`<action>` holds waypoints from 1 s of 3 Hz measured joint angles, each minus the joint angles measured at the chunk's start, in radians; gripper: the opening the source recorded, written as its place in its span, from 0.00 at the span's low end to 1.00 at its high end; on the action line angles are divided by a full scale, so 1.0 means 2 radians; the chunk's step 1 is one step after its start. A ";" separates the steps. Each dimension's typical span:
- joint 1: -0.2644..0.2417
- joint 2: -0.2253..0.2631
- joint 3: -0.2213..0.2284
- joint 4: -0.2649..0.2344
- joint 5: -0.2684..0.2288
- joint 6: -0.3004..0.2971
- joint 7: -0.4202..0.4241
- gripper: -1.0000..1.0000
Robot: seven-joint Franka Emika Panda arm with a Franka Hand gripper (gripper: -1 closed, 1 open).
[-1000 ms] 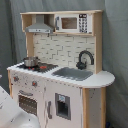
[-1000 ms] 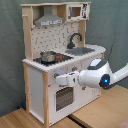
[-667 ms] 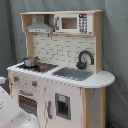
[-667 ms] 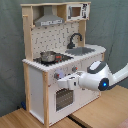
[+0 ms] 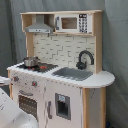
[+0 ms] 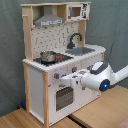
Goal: Play with the kitchen
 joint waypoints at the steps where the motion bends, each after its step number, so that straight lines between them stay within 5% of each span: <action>1: 0.012 0.000 -0.010 -0.022 -0.019 -0.016 0.045 1.00; 3: 0.019 0.000 -0.013 -0.058 -0.061 -0.036 0.135 1.00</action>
